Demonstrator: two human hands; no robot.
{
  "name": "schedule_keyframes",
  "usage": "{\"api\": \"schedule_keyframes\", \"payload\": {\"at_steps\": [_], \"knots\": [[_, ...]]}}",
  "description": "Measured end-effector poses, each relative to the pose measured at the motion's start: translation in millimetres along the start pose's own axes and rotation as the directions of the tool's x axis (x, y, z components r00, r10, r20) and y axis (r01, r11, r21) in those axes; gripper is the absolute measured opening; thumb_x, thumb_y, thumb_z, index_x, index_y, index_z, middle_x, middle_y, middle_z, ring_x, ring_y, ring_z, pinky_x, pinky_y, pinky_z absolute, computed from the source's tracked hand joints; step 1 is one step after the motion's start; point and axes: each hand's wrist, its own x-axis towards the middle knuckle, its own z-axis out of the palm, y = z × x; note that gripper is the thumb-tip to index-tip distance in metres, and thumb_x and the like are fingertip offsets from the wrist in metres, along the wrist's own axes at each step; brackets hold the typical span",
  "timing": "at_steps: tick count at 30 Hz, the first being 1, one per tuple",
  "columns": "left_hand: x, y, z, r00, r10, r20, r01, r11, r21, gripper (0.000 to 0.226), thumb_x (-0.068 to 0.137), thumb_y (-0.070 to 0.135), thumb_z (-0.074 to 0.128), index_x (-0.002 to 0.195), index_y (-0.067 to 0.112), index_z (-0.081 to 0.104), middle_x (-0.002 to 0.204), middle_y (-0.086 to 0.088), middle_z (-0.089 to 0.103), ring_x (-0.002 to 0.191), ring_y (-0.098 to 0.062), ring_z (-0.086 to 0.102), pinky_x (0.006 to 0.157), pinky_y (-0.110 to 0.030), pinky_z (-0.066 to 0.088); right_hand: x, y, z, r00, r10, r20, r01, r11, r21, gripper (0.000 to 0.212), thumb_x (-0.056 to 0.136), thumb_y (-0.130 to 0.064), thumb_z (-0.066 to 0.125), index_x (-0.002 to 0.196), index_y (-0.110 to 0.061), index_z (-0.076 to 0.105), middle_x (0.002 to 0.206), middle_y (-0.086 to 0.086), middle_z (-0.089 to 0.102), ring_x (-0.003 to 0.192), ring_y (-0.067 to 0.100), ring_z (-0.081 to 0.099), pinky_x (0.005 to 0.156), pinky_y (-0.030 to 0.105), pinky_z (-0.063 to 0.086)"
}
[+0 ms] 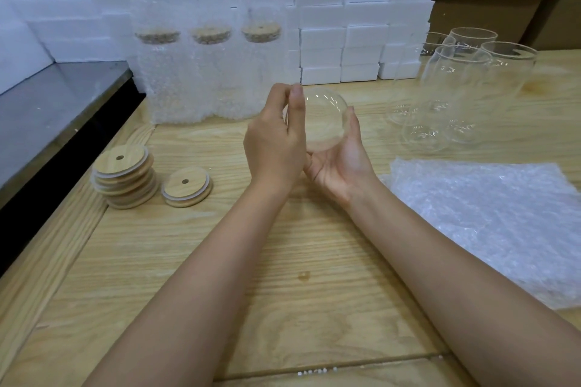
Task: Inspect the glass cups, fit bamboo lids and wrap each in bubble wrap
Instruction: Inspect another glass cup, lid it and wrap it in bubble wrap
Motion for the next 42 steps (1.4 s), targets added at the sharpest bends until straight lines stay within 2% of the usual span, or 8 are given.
{"api": "schedule_keyframes", "payload": {"at_steps": [12,14,17,20,25,35,38,42], "knots": [[1,-10,4,0.996,-0.088,0.032,0.093,0.972,-0.215,0.025,0.099,0.031,0.032,0.092,0.031,0.056,0.089,0.023,0.065,0.068,-0.008,0.059,0.069,-0.022,0.044,-3,-1,2,1.0,0.003,0.001,-0.003,0.999,0.049,0.08,0.093,-0.062,0.036,0.142,0.0,0.028,0.122,0.025,0.055,0.089,0.033,0.07,0.067,0.036,0.061],[-3,-14,6,0.995,-0.068,0.069,0.085,0.956,-0.28,0.027,0.101,0.027,0.031,0.103,0.026,0.059,0.104,0.019,0.065,0.087,-0.023,0.063,0.08,-0.025,0.046,-3,0,1,1.0,0.001,-0.03,0.001,0.996,0.084,0.076,0.092,-0.062,0.04,0.132,0.002,0.034,0.115,0.028,0.062,0.09,0.035,0.07,0.067,0.037,0.061],[-10,-19,6,0.992,0.049,0.115,-0.007,0.939,-0.343,0.032,0.102,0.016,0.03,0.121,0.01,0.056,0.121,0.004,0.062,0.116,-0.003,0.056,0.099,-0.018,0.039,-2,-1,1,0.994,-0.038,-0.098,0.05,0.991,0.125,0.082,0.092,-0.06,0.044,0.151,-0.014,0.01,0.128,0.027,0.051,0.091,0.039,0.069,0.06,0.039,0.06],[-15,-23,5,0.969,0.158,0.189,-0.085,0.934,-0.348,0.034,0.102,0.011,0.029,0.132,0.014,0.045,0.139,-0.01,0.051,0.133,-0.012,0.044,0.112,-0.033,0.032,-2,-1,1,0.99,-0.067,-0.122,0.082,0.989,0.12,0.085,0.092,-0.058,0.044,0.154,-0.019,0.002,0.112,0.025,0.052,0.086,0.039,0.07,0.058,0.039,0.059],[-20,-31,3,0.915,0.292,0.277,-0.223,0.941,-0.255,0.048,0.097,0.016,0.037,0.143,0.006,0.027,0.152,-0.011,0.03,0.144,-0.024,0.028,0.117,-0.039,0.021,-2,-2,-3,0.993,-0.06,-0.106,0.068,0.995,0.069,0.081,0.094,-0.058,0.041,0.154,-0.016,0.007,0.117,0.026,0.055,0.093,0.04,0.069,0.078,0.046,0.057],[-20,-35,-1,0.925,0.248,0.288,-0.177,0.951,-0.252,0.071,0.091,0.044,0.047,0.144,0.0,0.03,0.151,-0.012,0.034,0.141,-0.024,0.034,0.116,-0.036,0.027,0,0,-4,0.993,-0.04,-0.107,0.047,0.997,0.065,0.09,0.089,-0.063,0.046,0.15,-0.012,0.004,0.114,0.027,0.058,0.093,0.039,0.069,0.08,0.047,0.058],[-19,-34,-3,0.94,0.223,0.259,-0.165,0.96,-0.228,0.072,0.091,0.05,0.044,0.142,-0.001,0.036,0.144,-0.013,0.045,0.124,-0.035,0.05,0.109,-0.033,0.037,0,1,-8,1.0,-0.005,-0.031,0.006,1.0,0.024,0.073,0.089,-0.067,0.041,0.118,-0.001,0.037,0.099,0.028,0.068,0.092,0.037,0.069,0.09,0.04,0.051],[-19,-34,-3,0.961,0.206,0.183,-0.159,0.957,-0.242,0.059,0.093,0.036,0.038,0.138,-0.002,0.043,0.121,0.005,0.055,0.088,-0.003,0.057,0.086,-0.008,0.038,0,-1,-7,1.0,0.008,-0.016,-0.007,0.998,0.069,0.082,0.088,-0.068,0.044,0.133,0.0,0.037,0.119,0.031,0.059,0.097,0.039,0.067,0.08,0.039,0.057]]}}
